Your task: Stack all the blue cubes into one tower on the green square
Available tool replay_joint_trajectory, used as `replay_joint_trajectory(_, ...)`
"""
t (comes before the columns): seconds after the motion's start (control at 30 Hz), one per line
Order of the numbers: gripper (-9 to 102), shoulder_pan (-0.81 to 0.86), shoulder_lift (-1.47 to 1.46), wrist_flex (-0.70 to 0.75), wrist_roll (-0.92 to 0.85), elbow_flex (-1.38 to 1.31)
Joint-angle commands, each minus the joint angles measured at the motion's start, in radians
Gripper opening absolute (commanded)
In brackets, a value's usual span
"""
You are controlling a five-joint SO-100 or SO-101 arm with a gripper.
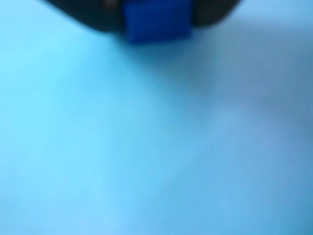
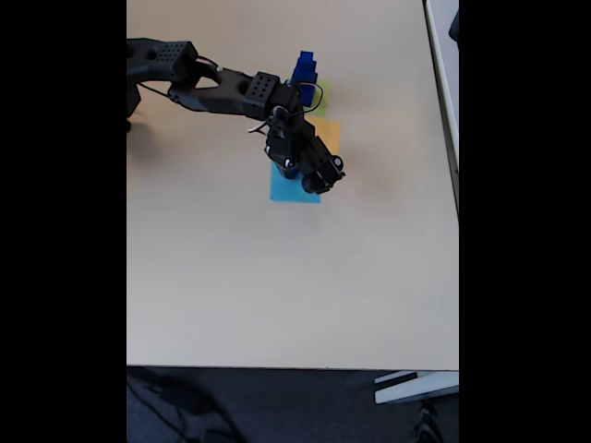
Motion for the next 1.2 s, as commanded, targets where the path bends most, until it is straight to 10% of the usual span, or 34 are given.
replay_joint_trajectory(0.0, 1, -0.008, 0.051, 0.0, -0.014, -0.054)
replay_joint_trajectory(1.17, 0, -0.308, 0.377, 0.212, -0.319, -0.291)
